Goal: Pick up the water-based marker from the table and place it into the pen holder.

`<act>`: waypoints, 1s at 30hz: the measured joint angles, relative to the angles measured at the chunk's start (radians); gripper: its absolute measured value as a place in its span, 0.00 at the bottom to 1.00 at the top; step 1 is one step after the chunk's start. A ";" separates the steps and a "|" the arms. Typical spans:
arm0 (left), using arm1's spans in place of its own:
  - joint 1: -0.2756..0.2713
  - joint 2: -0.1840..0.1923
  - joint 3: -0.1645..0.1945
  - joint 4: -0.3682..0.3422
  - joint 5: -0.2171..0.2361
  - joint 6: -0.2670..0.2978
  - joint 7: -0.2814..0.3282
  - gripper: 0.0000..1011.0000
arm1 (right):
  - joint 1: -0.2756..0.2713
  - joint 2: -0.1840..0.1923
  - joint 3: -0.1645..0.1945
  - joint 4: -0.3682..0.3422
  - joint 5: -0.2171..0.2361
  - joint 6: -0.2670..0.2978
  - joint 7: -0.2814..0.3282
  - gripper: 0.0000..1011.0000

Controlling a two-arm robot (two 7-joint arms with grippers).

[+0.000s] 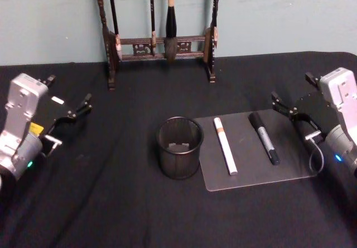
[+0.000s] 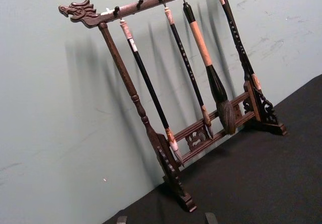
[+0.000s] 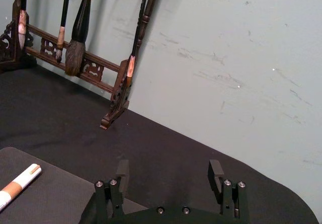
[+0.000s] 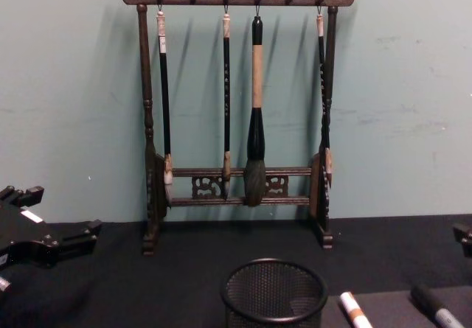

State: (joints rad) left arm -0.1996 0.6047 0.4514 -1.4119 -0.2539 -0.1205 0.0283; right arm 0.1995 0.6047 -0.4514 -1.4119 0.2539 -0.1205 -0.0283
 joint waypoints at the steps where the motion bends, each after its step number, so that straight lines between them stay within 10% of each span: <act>1: 0.000 0.000 0.000 0.000 0.000 0.000 0.000 0.99 | 0.000 0.000 0.000 0.000 0.000 0.000 0.000 0.99; 30: 0.000 0.000 0.000 0.000 0.000 0.000 0.000 0.99 | 0.000 0.000 0.000 0.000 0.000 0.000 0.000 0.99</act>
State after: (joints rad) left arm -0.1995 0.6047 0.4514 -1.4120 -0.2539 -0.1205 0.0283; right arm 0.1995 0.6046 -0.4514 -1.4120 0.2539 -0.1205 -0.0283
